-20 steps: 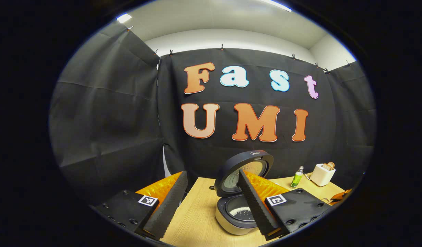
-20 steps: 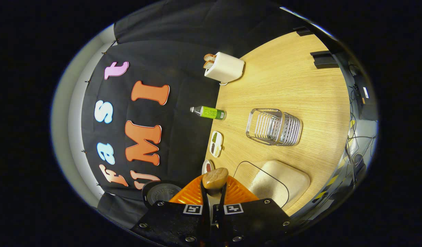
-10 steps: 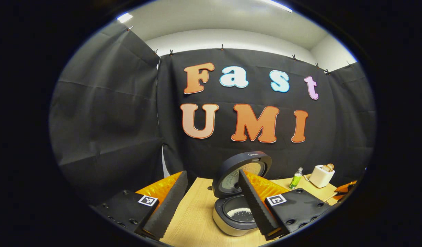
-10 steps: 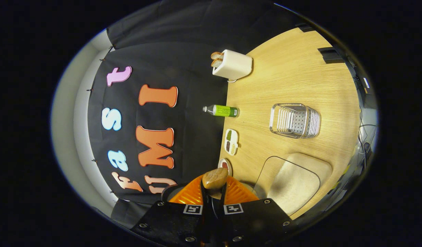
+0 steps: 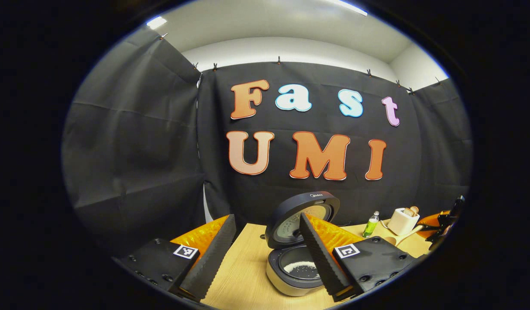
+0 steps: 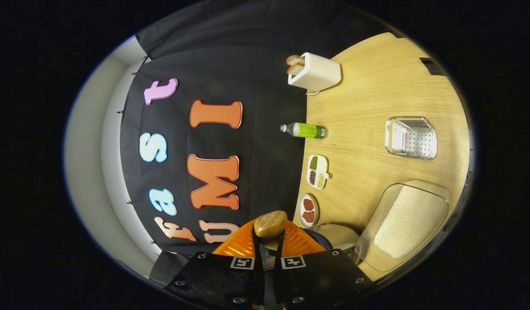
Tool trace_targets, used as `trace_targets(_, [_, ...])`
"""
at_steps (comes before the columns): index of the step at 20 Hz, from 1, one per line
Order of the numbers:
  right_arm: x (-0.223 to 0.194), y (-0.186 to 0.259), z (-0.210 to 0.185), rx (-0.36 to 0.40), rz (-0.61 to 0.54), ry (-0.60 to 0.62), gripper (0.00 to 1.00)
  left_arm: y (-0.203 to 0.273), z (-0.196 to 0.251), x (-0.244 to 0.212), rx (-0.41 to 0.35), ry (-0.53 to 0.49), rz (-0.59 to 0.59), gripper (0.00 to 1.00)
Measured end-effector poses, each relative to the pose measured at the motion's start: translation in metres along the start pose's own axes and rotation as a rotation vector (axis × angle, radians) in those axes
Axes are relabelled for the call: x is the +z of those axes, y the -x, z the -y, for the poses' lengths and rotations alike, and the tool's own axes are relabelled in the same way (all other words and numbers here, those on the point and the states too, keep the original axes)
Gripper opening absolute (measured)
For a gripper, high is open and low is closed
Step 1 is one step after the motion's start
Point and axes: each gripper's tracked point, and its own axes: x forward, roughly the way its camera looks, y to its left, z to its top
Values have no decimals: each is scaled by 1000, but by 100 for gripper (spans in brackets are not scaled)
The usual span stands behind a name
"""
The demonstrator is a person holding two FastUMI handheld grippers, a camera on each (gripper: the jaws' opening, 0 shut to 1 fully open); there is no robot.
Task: Close the left gripper, press the button to open the rice cooker; take a wooden spoon from the chopstick holder with the right hand, scoop a spoonful of rice and pour it into the rice cooker, then put the wooden spoon back into the chopstick holder.
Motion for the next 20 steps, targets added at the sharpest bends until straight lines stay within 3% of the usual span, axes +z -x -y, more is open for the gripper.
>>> trace_targets(6, [-38,-45,-34,26,-55,84,8,-4,-3,-6,-6,5,-17,97])
trace_targets(10, [-67,-78,-26,-3,-103,149,8,-8,-15,-9,11,7,-26,97])
trace_targets(14, [-91,-104,-15,-43,-119,288,8,-12,-27,-9,31,6,-27,100])
trace_targets(20, [-103,-118,-8,-61,-115,445,8,-14,-40,-14,57,8,-37,99])
